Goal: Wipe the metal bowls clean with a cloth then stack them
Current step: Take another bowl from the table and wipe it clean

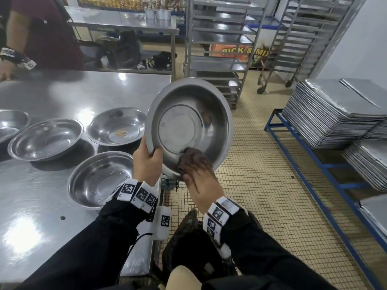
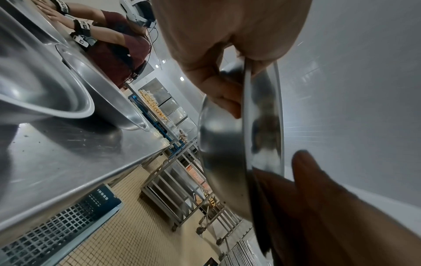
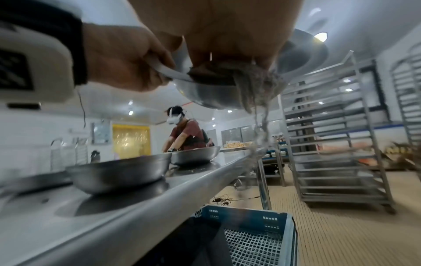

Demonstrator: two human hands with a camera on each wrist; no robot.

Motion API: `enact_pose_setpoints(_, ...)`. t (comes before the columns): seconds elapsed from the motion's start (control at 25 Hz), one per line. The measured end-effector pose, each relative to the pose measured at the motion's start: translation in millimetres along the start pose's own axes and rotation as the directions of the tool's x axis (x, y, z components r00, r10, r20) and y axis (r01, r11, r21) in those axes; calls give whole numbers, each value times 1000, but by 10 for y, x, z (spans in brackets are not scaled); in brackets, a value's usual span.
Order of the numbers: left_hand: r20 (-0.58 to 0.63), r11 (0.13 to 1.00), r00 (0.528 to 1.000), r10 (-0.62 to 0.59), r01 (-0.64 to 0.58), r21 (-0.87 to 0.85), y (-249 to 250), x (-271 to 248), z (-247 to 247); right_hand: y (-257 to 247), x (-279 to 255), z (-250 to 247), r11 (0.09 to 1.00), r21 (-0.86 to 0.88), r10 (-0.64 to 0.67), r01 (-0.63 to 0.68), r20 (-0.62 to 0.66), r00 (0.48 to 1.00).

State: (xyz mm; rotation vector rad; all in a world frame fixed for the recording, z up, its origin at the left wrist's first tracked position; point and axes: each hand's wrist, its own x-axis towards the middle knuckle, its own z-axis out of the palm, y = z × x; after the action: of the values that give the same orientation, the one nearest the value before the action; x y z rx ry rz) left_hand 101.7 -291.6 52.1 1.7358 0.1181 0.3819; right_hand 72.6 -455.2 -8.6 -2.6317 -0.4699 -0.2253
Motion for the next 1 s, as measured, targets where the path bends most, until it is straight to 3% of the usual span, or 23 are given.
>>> enact_pose_setpoints(0.08,6,1000,1000,-6,6,-10,18,-9,10,50,-50,44,993,14,115,-114,-128,985)
enact_pose_setpoints(0.2,17,998,999,-45,45,-36,22,-53,51,313,53,-63,947,71,321,-313,-198,926)
enact_pose_setpoints(0.28,23,991,996,-84,86,-99,28,-109,66,439,184,-229,924,191,375,-332,-276,885)
enact_pose_setpoints(0.36,51,983,991,-120,126,-134,18,-167,77,517,296,-435,910,296,398,-290,-431,810)
enact_pose_setpoints(0.44,75,974,986,-148,159,-162,8,-204,60,592,384,-628,868,414,465,-274,-486,740)
enact_pose_setpoints(0.56,119,962,977,-175,196,-192,-23,-159,-3,692,444,-783,765,532,578,-364,-316,752)
enact_pose_setpoints(0.68,133,957,977,-169,194,-214,-42,-56,-90,697,393,-756,721,524,616,-454,-183,767)
enact_pose_setpoints(0.8,134,968,989,-70,100,-228,-97,-1,-138,570,320,-629,591,665,704,-456,-150,694)
enact_pose_setpoints(0.92,178,973,981,-78,113,-201,-189,-122,-22,366,294,-461,409,825,780,-389,-95,618)
enact_pose_setpoints(1.0,136,980,985,-110,130,-147,-200,-234,94,277,292,-376,395,846,782,-359,-104,615)
